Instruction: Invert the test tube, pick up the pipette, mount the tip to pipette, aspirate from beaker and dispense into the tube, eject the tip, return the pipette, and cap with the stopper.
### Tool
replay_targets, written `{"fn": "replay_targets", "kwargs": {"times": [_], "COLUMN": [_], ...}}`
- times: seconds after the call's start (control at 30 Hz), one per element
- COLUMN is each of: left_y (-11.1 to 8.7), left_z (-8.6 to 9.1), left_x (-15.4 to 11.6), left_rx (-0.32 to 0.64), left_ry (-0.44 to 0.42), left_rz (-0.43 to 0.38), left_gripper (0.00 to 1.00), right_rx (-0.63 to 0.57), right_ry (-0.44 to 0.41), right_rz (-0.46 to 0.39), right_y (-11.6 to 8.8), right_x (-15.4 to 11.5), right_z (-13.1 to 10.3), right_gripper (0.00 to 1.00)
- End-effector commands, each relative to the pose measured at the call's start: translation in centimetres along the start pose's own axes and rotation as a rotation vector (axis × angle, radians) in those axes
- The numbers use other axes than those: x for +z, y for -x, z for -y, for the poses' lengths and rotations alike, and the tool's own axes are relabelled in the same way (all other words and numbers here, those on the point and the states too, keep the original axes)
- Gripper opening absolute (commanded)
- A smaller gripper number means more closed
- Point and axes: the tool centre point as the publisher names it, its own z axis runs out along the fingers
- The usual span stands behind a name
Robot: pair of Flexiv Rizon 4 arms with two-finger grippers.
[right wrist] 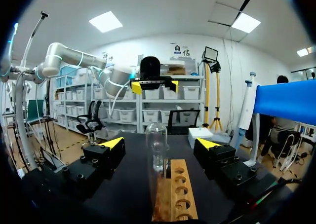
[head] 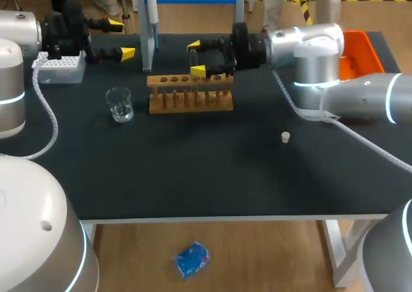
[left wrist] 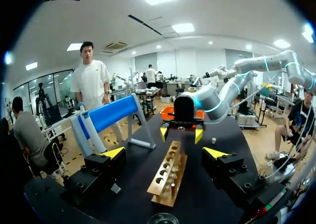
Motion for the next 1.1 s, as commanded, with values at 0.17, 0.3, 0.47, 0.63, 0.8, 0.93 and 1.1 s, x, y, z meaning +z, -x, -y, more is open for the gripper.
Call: {"fn": "replay_targets", "kwargs": {"times": [0.17,0.3,0.47,0.63,0.8,0.93,1.1], "left_y": [0.04,0.04,0.04,0.04,0.04,0.04,0.04], "left_z": [0.06,0.06,0.06,0.06,0.06,0.06,0.06], "left_x": [-0.11,-0.11,-0.11,-0.11,-0.11,-0.11,-0.11], "left_rx": [-0.001,-0.001,-0.001,-0.001,-0.001,-0.001,-0.001], "left_ry": [0.003,0.003,0.003,0.003,0.003,0.003,0.003], "left_rz": [-0.004,-0.004,-0.004,-0.004,-0.004,-0.004,-0.004], "left_gripper": [1.00,1.00,1.00,1.00,1.00,1.00,1.00], "right_rx": [0.006,0.008,0.013,0.017,0.022,0.027,0.033], "right_ry": [0.017,0.019,0.021,0.020,0.023,0.028,0.031], "right_rz": [-0.031,-0.033,-0.036,-0.034,-0.029,-0.026,-0.022], "right_y": [0.80,0.84,0.88,0.75,0.63,0.62,0.53], "right_x": [0.47,0.65,0.73,0.72,0.61,0.60,0.48], "right_z": [0.79,0.84,0.91,0.93,0.83,0.81,0.65], "right_gripper": [0.82,0.87,0.46,0.27,0.13,0.00,0.00]}}
